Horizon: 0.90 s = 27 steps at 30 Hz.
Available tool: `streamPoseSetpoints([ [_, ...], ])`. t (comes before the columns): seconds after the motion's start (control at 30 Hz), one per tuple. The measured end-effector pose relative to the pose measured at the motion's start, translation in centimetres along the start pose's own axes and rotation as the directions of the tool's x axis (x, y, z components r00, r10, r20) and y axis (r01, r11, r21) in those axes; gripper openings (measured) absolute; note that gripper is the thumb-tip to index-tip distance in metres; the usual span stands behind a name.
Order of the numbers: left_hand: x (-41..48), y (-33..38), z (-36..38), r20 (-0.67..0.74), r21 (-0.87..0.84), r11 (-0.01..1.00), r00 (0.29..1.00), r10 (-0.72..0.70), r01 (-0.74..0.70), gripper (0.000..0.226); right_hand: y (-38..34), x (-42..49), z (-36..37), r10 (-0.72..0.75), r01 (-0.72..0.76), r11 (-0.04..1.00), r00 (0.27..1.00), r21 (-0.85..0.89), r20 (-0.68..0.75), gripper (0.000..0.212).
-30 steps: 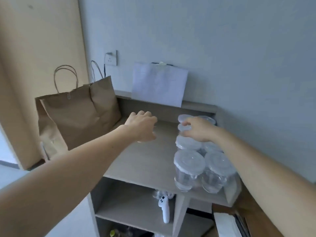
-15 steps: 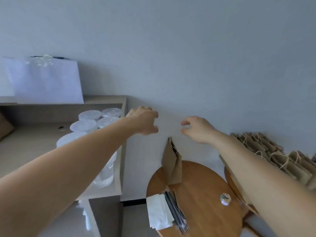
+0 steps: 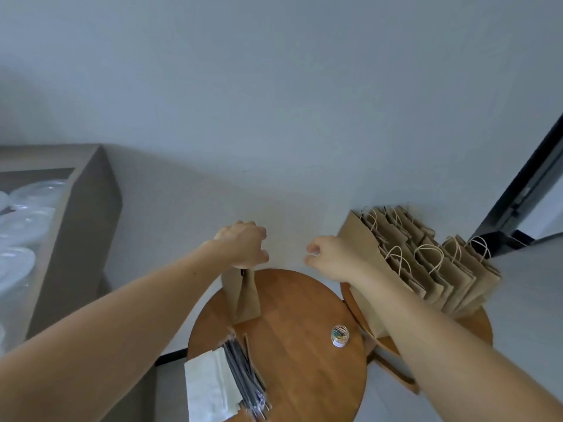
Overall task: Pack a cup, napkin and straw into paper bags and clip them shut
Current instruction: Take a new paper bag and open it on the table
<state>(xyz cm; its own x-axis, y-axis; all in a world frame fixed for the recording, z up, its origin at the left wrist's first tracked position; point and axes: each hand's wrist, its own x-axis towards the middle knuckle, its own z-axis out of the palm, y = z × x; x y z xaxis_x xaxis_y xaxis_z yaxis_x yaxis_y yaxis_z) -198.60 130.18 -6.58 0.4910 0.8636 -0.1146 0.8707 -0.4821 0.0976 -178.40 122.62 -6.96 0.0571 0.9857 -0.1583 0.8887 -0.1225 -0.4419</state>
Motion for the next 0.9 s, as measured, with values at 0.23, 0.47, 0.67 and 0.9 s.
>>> streamPoseSetpoints([
  [0.23, 4.7, -4.5, 4.3, 0.115, -0.032, 0.988, 0.983, -0.144, 0.148, 0.027, 0.7, 8.8, 5.0, -0.022, 0.027, 0.999, 0.987, -0.031, 0.156, 0.040],
  [0.47, 6.9, -6.4, 8.6, 0.175, -0.097, 0.919, 0.915, -0.362, 0.382, 0.042, 0.9, 17.7, 11.0, -0.127, 0.131, 0.991, 0.952, 0.005, 0.278, 0.035],
  [0.67, 6.4, -6.7, 12.0, 0.232, -0.139, 0.804, 0.808, -0.541, 0.578, 0.048, 2.1, 23.5, 15.8, -0.217, 0.208, 0.976, 0.870, 0.069, 0.443, 0.022],
  [0.9, 5.3, -5.7, 14.4, 0.277, -0.155, 0.707, 0.717, -0.640, 0.690, 0.041, 2.6, 26.3, 19.8, -0.213, 0.225, 0.974, 0.894, 0.014, 0.393, 0.024],
])
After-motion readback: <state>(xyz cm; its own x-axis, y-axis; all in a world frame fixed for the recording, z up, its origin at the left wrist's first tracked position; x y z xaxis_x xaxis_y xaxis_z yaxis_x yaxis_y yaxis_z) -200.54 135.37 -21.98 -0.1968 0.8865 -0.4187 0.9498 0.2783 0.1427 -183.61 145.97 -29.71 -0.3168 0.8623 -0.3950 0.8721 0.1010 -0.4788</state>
